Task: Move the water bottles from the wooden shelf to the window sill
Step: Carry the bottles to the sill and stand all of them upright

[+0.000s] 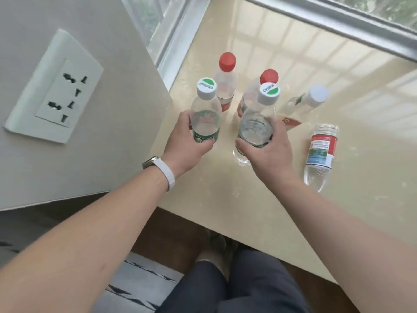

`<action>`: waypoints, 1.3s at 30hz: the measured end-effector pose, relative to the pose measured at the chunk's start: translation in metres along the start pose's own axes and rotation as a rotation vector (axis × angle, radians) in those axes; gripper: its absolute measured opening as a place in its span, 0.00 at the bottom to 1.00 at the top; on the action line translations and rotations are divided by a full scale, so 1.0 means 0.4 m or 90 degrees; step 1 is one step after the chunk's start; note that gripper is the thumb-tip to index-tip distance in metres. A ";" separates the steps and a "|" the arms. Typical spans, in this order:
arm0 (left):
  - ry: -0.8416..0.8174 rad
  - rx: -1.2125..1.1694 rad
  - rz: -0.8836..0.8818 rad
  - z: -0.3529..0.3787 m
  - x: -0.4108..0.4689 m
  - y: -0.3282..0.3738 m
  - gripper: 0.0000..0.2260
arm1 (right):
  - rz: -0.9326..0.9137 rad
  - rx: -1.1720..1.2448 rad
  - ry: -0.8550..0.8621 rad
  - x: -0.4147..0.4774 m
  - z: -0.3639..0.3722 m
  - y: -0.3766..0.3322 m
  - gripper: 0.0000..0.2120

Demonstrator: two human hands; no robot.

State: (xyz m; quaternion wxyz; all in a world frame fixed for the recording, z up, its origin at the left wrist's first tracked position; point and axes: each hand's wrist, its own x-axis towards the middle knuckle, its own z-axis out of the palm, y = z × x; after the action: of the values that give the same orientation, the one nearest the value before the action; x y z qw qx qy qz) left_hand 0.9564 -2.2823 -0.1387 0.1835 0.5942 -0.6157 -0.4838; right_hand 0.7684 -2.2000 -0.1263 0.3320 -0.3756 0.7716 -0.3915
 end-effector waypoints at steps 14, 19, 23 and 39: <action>0.007 -0.011 0.017 0.048 0.095 -0.070 0.26 | 0.021 0.047 0.027 0.054 0.100 0.095 0.30; 0.001 -0.003 0.008 0.064 0.094 -0.080 0.25 | -0.012 0.024 -0.007 0.042 0.111 0.120 0.32; 0.007 -0.007 -0.009 0.072 0.084 -0.077 0.25 | -0.011 0.015 -0.034 0.050 0.109 0.131 0.33; 0.014 0.011 -0.068 0.077 0.041 -0.075 0.34 | -0.005 -0.136 -0.142 0.015 -0.038 0.176 0.32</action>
State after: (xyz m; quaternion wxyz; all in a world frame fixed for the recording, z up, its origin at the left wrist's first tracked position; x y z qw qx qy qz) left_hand 0.9448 -2.2803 -0.1830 0.1588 0.6333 -0.5853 -0.4808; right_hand 0.7307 -2.1707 -0.1803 0.3722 -0.4525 0.7660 -0.2644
